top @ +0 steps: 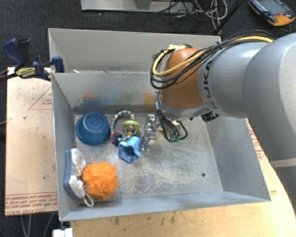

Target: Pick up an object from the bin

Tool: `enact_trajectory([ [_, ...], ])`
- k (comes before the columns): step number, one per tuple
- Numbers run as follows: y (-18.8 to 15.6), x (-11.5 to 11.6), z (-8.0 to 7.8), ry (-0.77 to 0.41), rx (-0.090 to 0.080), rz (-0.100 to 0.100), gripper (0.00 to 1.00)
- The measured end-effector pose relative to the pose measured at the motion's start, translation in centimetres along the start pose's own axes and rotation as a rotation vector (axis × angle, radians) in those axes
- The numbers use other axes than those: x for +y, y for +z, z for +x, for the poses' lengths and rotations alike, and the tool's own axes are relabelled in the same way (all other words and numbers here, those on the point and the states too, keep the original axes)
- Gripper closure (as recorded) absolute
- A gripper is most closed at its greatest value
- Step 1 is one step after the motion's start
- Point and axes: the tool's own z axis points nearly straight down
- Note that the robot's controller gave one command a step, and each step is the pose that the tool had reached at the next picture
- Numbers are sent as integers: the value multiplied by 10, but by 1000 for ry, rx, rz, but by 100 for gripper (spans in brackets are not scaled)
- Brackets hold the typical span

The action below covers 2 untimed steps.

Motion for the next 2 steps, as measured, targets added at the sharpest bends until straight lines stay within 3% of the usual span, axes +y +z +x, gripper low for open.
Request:
enact_trajectory([
  [2, 7, -5, 7, -70, -3, -1, 100],
])
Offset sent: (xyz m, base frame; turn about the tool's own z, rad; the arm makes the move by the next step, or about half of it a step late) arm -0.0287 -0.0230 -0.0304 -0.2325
